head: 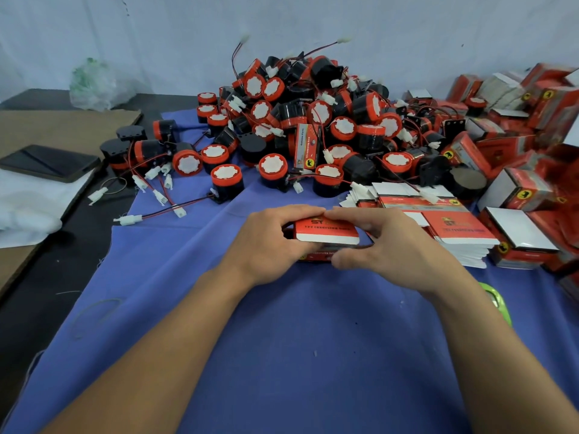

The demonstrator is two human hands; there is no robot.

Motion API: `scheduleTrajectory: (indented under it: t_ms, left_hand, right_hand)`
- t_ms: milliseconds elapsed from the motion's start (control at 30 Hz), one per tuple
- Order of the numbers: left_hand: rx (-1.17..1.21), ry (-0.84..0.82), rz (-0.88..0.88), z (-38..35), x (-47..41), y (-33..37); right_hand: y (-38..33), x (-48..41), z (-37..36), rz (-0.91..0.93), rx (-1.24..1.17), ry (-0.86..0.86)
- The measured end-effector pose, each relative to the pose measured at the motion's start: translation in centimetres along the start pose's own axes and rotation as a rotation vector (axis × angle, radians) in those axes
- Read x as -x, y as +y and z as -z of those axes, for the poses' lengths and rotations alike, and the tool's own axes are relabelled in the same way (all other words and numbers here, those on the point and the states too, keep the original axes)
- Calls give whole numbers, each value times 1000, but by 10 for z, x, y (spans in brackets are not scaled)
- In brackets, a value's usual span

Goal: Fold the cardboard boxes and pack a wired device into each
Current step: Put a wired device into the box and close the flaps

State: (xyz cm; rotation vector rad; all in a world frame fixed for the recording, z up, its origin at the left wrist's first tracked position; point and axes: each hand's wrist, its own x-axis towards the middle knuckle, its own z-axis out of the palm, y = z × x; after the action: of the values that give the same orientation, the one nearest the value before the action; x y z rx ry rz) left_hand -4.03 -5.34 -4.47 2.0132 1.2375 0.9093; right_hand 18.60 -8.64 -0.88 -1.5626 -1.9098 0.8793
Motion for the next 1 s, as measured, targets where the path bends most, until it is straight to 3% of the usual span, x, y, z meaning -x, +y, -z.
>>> scheduleTrajectory:
  t_ms: [133, 400, 700, 1000]
  left_hand:
    - [30, -40, 12, 3, 1, 3]
    - [204, -126, 27, 12, -2, 3]
    - [235, -111, 28, 15, -3, 2]
    - [264, -107, 46, 12, -1, 1]
  right_hand:
    - [-1, 1, -4, -20, -136, 57]
    - [-6, -2, -17, -49, -79, 227]
    - [-4, -1, -5, -22, -169, 87]
    - [-5, 1, -6, -28, 7, 83]
